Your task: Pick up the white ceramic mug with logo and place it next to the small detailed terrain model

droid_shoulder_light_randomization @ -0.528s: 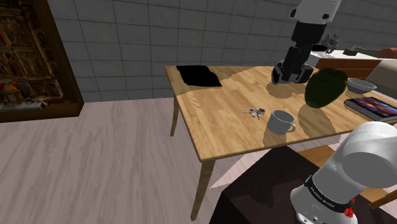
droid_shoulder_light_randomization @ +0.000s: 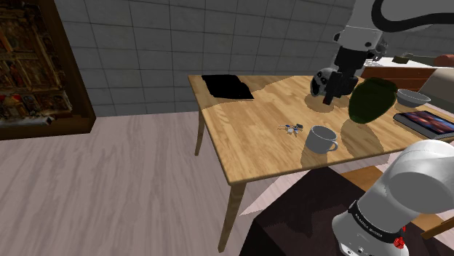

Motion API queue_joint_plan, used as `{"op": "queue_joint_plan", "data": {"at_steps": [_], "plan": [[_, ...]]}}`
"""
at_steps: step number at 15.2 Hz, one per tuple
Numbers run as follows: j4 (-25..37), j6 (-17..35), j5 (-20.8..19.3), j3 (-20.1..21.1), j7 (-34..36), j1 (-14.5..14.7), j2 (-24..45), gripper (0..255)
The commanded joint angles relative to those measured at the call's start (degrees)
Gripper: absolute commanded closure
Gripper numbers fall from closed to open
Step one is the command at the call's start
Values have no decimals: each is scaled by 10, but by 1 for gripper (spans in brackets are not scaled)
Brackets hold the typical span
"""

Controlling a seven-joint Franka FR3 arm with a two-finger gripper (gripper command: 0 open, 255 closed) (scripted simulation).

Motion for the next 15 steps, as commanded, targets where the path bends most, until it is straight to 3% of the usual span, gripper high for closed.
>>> {"op": "queue_joint_plan", "data": {"at_steps": [1,8,15], "plan": [[-28,30,-13,-23,-18,-10,-3,0],[-100,144,-63,-114,-83,-50,27,0],[-133,278,-101,-216,-154,-78,117,0]]}}
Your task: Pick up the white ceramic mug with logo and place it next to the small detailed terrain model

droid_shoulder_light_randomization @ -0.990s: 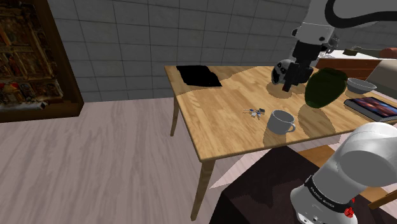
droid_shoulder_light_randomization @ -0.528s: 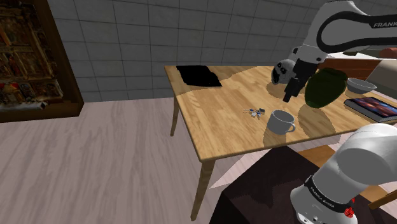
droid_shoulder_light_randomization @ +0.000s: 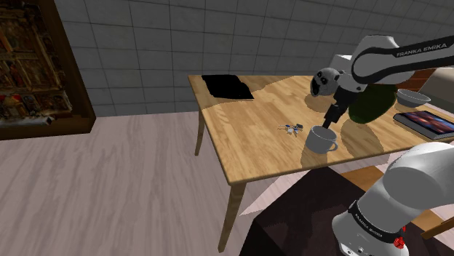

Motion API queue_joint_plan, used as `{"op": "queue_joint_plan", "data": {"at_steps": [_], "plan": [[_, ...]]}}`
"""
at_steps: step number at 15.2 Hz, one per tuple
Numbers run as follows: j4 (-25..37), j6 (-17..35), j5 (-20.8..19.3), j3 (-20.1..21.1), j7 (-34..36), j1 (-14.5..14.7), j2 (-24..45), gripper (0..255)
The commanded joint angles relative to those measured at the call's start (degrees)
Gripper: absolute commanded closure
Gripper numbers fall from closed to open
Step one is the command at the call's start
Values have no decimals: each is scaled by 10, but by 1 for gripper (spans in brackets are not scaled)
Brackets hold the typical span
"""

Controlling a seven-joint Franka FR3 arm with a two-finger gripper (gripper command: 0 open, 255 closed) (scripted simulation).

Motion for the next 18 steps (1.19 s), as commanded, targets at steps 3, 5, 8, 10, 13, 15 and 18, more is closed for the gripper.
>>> {"op": "queue_joint_plan", "data": {"at_steps": [3,5,8,10,13,15,18], "plan": [[-15,48,-10,-30,-21,-7,29,0],[-25,68,-12,-35,-22,-6,40,0],[-38,99,-14,-43,-23,-4,58,0],[-40,105,-15,-44,-23,-4,62,0],[-40,105,-15,-44,-23,-4,62,0],[-40,105,-15,-44,-23,-4,62,0],[-40,105,-15,-44,-23,-4,62,255]]}}
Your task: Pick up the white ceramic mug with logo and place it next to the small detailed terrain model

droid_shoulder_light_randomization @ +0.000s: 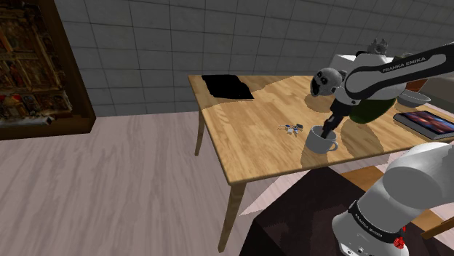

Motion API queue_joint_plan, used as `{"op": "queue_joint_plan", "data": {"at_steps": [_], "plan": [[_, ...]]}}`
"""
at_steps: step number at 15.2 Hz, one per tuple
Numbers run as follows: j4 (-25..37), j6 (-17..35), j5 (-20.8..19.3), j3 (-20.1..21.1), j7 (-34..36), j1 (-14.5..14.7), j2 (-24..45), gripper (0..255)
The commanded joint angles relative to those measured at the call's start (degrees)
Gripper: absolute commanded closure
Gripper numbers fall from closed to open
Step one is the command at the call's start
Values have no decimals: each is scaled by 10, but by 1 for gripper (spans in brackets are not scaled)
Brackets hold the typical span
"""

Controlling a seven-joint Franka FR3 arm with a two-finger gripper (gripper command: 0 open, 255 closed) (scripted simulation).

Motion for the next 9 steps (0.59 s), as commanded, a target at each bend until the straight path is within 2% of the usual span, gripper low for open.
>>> {"op": "queue_joint_plan", "data": {"at_steps": [1,9], "plan": [[0,0,0,0,0,0,0,255],[4,-11,1,3,1,-1,-7,255]]}}
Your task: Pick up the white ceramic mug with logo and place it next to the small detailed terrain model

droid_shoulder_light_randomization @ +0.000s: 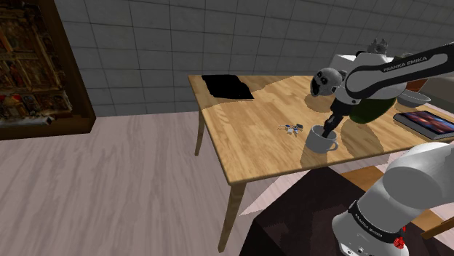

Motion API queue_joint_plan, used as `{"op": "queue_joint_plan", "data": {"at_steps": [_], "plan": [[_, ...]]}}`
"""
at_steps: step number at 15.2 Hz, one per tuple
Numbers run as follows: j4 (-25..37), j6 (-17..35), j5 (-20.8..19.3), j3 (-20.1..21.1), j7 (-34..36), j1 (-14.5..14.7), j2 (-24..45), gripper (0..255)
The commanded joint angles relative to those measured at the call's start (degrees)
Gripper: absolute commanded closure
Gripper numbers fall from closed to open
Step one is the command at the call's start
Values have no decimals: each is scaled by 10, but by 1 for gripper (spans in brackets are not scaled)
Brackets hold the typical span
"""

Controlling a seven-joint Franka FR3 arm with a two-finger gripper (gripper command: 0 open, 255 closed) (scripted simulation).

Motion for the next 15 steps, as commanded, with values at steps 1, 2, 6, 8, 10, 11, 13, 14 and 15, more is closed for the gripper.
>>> {"op": "queue_joint_plan", "data": {"at_steps": [1,2,6,8,10,11,13,14,15], "plan": [[7,-15,1,3,0,-1,-9,255],[11,-26,2,6,1,-2,-15,255],[29,-66,6,17,3,-3,-37,255],[39,-85,8,22,4,-3,-47,255],[49,-104,11,27,5,-3,-56,255],[55,-114,12,30,5,-3,-60,255],[66,-132,15,34,6,-3,-67,255],[71,-141,16,37,6,-3,-71,255],[77,-150,18,39,7,-2,-74,255]]}}
